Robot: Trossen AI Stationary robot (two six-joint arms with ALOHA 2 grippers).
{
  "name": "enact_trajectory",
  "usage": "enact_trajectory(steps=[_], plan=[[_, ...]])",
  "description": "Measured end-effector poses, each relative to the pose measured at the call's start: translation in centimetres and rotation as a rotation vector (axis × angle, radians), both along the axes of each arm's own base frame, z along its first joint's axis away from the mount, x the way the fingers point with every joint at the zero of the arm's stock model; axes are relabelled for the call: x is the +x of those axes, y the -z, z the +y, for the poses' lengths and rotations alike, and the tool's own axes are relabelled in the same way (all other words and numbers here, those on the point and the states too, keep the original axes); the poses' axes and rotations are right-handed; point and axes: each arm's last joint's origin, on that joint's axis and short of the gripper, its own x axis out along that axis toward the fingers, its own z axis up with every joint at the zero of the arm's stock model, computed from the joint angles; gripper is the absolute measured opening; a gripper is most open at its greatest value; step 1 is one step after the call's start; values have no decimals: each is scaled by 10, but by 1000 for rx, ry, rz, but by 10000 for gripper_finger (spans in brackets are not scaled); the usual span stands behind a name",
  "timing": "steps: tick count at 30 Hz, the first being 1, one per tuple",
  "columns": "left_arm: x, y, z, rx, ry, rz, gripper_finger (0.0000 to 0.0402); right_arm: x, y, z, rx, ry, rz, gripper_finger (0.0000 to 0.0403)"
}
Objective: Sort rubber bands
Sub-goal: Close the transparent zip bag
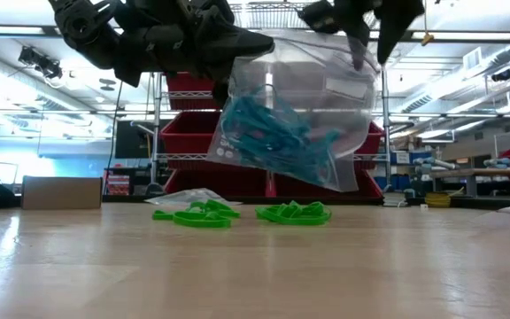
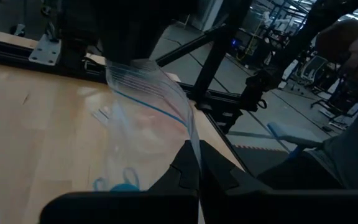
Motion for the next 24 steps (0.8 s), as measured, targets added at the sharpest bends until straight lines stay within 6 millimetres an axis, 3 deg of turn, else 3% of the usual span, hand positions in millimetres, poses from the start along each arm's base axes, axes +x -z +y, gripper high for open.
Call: enact_trajectory(steps=[8, 15, 19, 24], plan=[[0, 0, 1, 10, -27, -3, 1, 1, -39, 0, 65, 143, -145, 174], [3, -1, -3, 138, -133, -33, 1, 15, -37, 4, 112, 242, -239, 175], [13, -11, -14, 267, -115, 3, 1, 22, -35, 1, 60, 345, -307, 170], [26, -32, -31, 495, -137, 129, 1, 29, -36, -8, 128, 425, -331, 168]])
